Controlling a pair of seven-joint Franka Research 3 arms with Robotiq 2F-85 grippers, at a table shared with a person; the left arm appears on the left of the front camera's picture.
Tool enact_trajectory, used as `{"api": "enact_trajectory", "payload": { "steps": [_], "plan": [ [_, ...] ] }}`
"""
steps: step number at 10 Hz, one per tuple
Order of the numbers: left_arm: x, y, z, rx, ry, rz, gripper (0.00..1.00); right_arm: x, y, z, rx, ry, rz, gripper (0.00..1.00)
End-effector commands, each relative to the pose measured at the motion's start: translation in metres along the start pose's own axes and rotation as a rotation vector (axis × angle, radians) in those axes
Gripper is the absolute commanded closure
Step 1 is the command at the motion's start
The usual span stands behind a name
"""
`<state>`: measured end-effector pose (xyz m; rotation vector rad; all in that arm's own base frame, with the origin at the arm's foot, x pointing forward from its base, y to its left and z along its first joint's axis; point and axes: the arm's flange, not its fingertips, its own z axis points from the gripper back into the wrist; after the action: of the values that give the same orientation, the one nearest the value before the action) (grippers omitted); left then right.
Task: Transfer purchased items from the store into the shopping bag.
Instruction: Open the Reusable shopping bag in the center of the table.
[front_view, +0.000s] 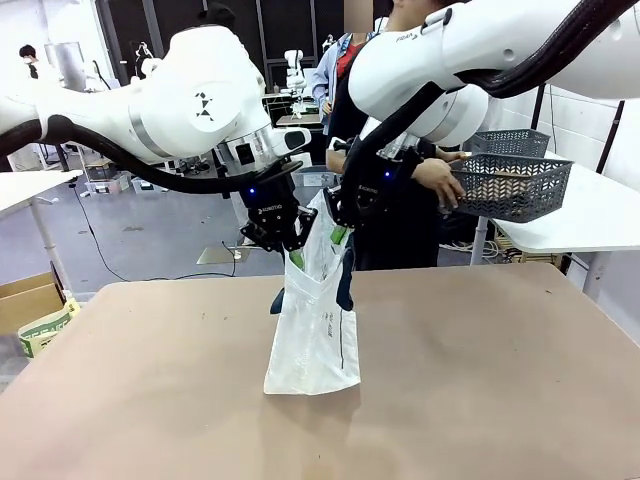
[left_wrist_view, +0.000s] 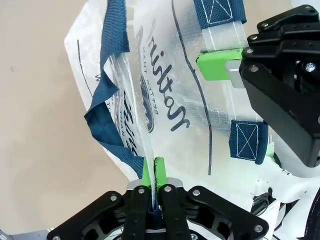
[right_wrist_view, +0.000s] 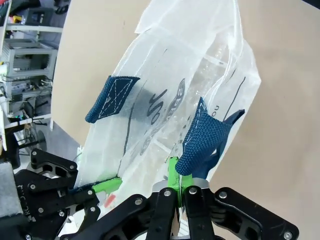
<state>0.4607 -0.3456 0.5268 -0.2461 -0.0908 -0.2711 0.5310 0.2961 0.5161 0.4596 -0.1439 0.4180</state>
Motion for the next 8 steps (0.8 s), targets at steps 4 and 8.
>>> {"api": "enact_trajectory", "payload": {
  "steps": [4, 8],
  "plan": [
    [-0.021, 0.035, 0.004, -0.044, -0.082, 0.098, 1.00, -0.004, -0.003, 0.015, -0.071, 0.079, 0.304, 1.00],
    [-0.033, 0.059, 0.006, -0.008, -0.164, 0.045, 1.00, 0.013, -0.008, 0.046, -0.036, 0.234, 0.296, 1.00]
  ]
}}
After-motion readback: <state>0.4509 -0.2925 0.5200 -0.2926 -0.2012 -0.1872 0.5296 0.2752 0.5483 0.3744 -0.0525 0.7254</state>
